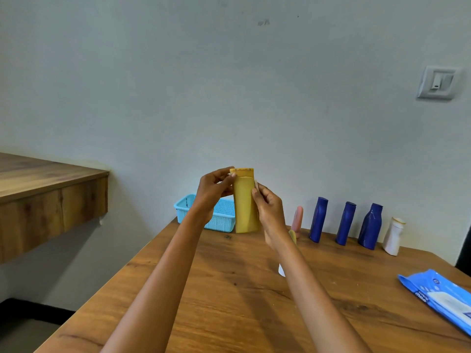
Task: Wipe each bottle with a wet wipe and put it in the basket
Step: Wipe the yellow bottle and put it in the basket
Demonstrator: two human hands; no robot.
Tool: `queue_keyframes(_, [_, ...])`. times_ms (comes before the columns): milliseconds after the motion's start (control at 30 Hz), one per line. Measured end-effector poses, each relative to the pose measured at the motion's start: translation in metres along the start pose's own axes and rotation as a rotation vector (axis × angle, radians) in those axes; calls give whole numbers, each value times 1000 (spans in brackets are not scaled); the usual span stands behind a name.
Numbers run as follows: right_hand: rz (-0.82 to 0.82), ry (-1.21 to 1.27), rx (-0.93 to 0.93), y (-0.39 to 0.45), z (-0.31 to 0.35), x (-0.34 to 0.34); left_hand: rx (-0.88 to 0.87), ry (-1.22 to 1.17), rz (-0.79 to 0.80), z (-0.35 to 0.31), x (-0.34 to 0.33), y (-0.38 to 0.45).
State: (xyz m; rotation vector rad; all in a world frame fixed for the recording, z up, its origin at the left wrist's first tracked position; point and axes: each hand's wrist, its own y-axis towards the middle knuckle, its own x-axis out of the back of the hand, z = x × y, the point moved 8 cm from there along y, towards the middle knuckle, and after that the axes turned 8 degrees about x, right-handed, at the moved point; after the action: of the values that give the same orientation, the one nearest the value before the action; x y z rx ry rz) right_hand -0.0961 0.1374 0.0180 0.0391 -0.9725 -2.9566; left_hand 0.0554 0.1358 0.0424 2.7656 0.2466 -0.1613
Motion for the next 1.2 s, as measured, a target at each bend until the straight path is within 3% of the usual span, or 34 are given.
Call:
queue_keyframes(233, [-35,-126,62,4,4,9,96,-44,163,9,-6,-5])
queue_keyframes(400, [-30,-234,139,5,16,9,67,37,227,-1,-21,-9])
queue_keyframes(567, [-2,-176,164,1,17,1,19,133,259,-4,-25,-9])
queue_keyframes(733, [27,-147,192,-5,19,-5,-18,208,256,-4,-23,-11])
queue_keyframes(933, [-16,-171,348,-11,44,-5,-36,144,192,-10,-15,-11])
queue_keyframes(1033, [-83,-179,358,-7,46,5,-34,145,211,-8,-16,-11])
queue_keyframes(1200, [-58,-283,319,-4,30,10,-14,167,186,1,-16,-7])
